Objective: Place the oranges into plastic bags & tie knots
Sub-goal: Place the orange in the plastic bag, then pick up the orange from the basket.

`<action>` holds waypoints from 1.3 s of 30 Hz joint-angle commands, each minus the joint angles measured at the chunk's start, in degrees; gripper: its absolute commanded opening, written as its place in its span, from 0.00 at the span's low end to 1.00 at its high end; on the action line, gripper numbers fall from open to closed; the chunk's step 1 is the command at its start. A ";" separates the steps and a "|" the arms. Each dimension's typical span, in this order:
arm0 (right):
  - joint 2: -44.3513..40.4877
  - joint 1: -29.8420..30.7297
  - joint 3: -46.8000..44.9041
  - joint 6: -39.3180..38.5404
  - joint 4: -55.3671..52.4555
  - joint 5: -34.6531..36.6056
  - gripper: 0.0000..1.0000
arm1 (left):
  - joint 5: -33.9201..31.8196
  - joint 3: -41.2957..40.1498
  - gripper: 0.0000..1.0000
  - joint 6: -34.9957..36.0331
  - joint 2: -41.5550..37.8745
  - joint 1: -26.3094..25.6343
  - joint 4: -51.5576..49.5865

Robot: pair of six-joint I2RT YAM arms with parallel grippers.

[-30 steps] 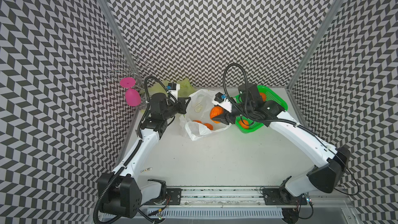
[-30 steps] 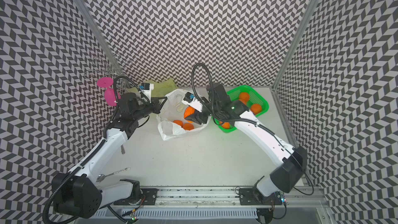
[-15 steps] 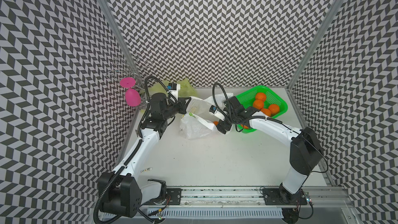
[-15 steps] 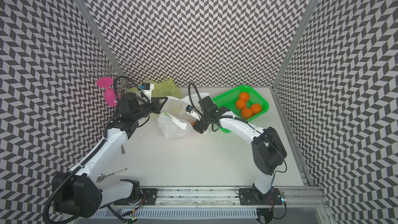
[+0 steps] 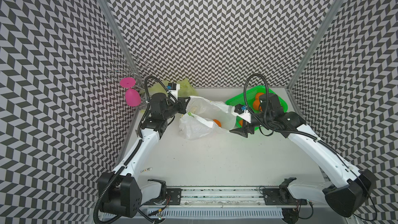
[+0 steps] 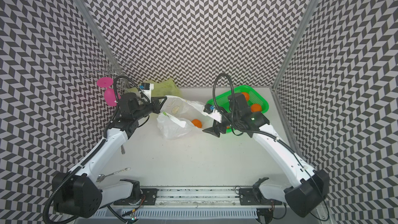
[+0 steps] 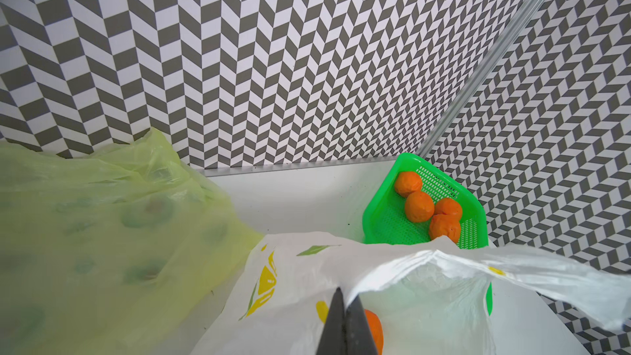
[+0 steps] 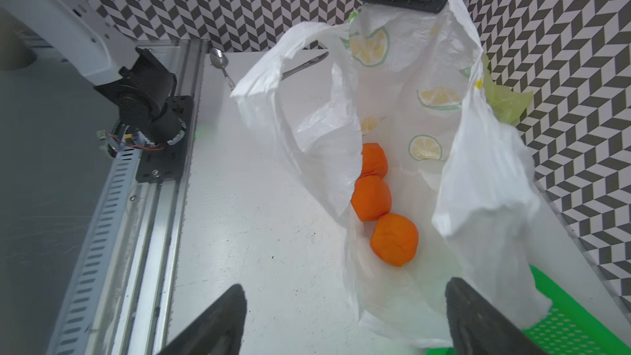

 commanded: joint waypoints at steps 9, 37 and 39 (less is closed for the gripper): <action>16.30 -15.60 1.04 15.73 11.25 15.72 0.89 | -1.22 0.97 0.00 0.47 -1.50 0.30 0.32; 37.61 -11.58 7.50 13.76 7.04 26.71 0.64 | -0.97 0.29 0.00 0.42 -2.29 0.38 0.71; 34.11 -11.92 6.61 13.08 7.59 26.09 0.59 | -0.87 0.38 0.00 0.48 -2.34 0.38 0.57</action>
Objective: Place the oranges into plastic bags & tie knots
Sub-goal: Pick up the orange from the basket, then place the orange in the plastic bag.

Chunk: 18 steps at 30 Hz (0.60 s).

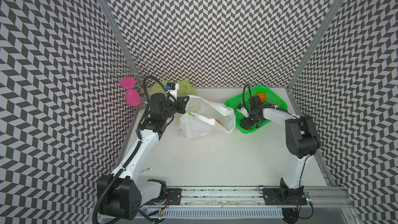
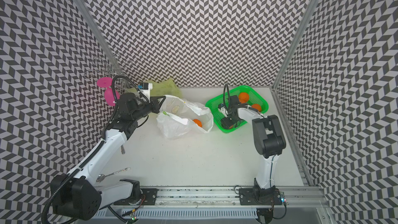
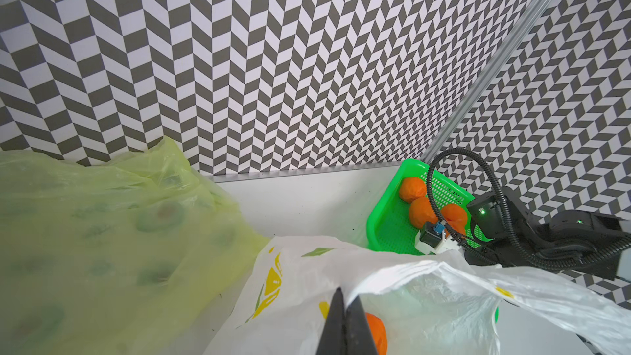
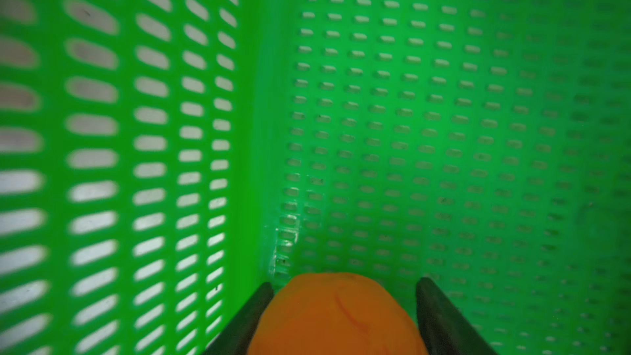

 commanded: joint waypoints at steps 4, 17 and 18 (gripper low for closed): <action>-16.27 -2.04 -4.58 -5.02 2.98 -6.99 0.53 | 0.35 -0.01 0.00 0.52 -1.40 0.34 0.87; -37.48 10.85 -12.35 -15.23 -1.25 -28.40 0.54 | 4.92 -0.76 0.00 0.61 -0.86 0.25 1.78; -36.46 12.51 -10.85 -13.22 0.82 -27.80 0.54 | 5.44 -0.74 0.00 0.92 -0.74 0.24 1.77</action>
